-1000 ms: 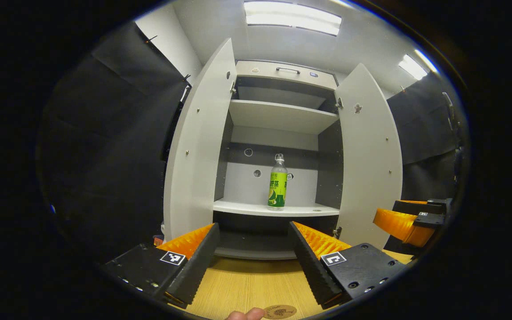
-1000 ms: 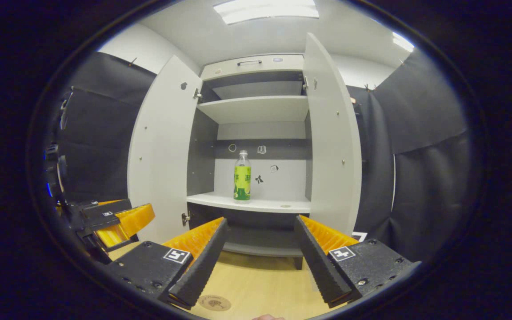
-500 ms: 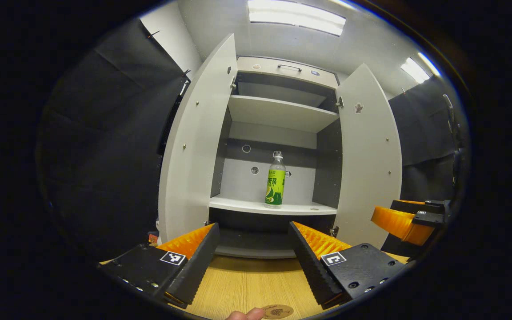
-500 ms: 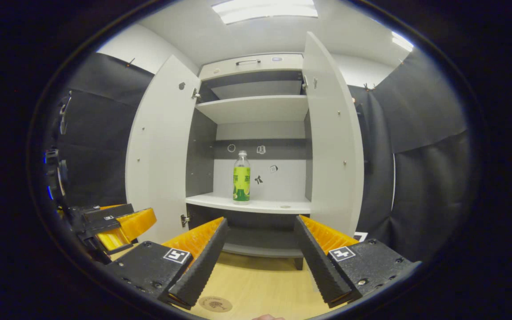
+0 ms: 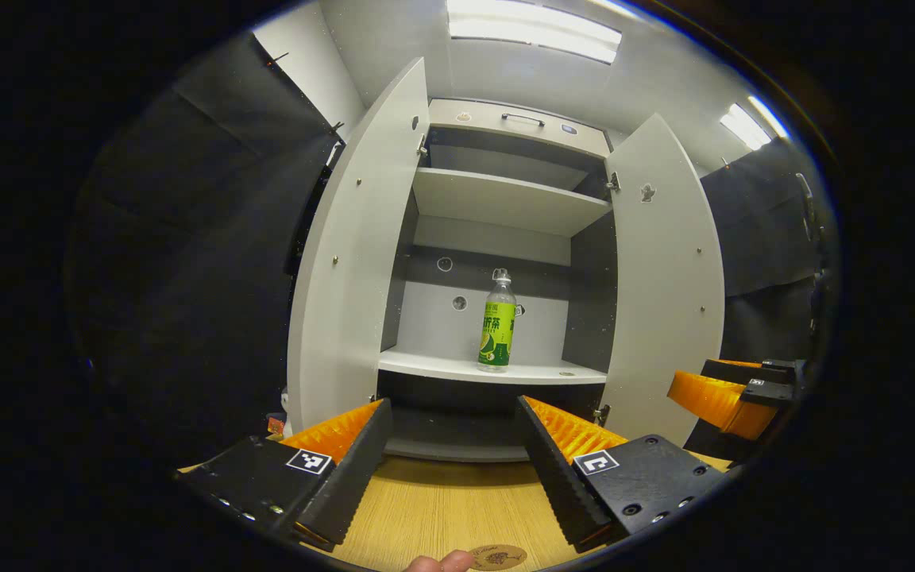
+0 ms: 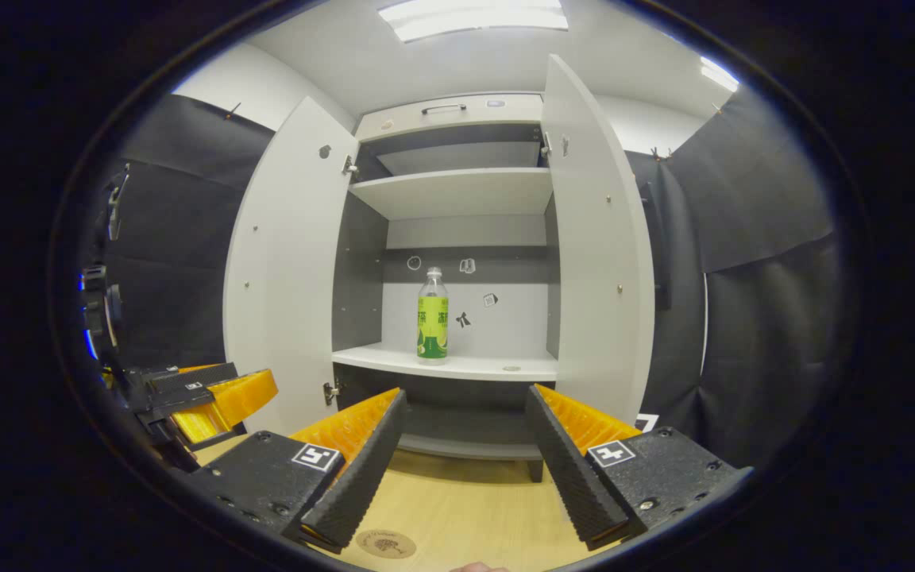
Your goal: Grasp the bottle in the cabinet with the left hand and place it on the coaster, then close the right door with the right hand and the left door with the left hand.
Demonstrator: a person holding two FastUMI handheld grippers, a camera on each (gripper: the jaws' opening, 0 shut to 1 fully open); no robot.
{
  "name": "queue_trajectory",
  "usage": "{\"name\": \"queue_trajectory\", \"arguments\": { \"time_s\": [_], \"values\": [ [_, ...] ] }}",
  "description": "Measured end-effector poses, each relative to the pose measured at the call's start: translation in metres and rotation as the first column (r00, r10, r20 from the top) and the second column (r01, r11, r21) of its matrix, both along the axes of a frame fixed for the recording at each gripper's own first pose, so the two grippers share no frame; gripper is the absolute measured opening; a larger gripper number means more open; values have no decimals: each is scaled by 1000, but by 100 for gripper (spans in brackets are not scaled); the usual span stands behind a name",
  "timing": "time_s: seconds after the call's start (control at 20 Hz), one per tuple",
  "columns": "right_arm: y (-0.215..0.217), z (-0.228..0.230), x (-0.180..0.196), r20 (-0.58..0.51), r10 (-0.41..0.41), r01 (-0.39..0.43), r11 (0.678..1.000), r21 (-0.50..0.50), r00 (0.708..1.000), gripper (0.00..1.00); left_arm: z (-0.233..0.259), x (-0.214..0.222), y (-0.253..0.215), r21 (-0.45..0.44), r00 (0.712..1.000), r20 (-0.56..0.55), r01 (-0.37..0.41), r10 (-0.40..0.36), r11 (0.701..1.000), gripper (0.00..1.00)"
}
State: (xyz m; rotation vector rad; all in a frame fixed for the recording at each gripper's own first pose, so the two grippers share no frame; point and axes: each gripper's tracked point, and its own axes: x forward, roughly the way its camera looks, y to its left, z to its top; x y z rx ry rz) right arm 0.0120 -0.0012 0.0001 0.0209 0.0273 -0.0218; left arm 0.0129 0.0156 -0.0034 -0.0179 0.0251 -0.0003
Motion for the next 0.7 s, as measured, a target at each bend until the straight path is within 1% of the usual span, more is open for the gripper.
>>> {"name": "queue_trajectory", "arguments": {
  "time_s": [0.1, 0.15, 0.2, 0.35, 0.4, 0.45, 0.5, 0.55, 0.65, 0.7],
  "values": [
    [-1, -1, 1, -10, -2, 2, 1000, -6, 1000, 98, 3, 4, 2, 12, 1000, -11, 3, -3, 1000, 95],
    [-3, -1, 1, -11, -5, 5, 1000, -9, 1000, 94, 5, 9, 2, 14, 1000, -19, 17, -17, 1000, 99],
    [-4, 2, 1, -4, -9, 9, 1000, -7, 1000, 98, 5, 17, 0, 11, 998, -38, 41, -40, 999, 94],
    [-6, 4, 0, 8, -14, 14, 1000, 13, 1000, 99, 16, 46, -14, -6, 989, -65, 132, -132, 991, 95],
    [-7, 4, -1, 4, -18, 18, 1000, 17, 1000, 98, 20, 57, -18, -7, 984, -71, 164, -164, 987, 99],
    [-9, 4, -1, 1, -21, 21, 1000, 22, 1000, 98, 25, 70, -24, -14, 977, -70, 199, -199, 980, 99],
    [-9, 4, -2, 2, -23, 23, 999, 29, 1000, 99, 28, 80, -30, -25, 971, -66, 227, -228, 974, 94],
    [-11, 6, -4, 6, -29, 28, 999, 33, 1000, 98, 33, 94, -37, -33, 964, -64, 257, -258, 966, 94],
    [-16, 6, -8, 14, -46, 45, 998, 31, 999, 98, 40, 125, -53, -20, 947, -44, 317, -317, 948, 95],
    [-18, 7, -9, 15, -49, 48, 998, 33, 999, 99, 42, 144, -61, -6, 940, -38, 339, -339, 941, 99]
  ]
}}
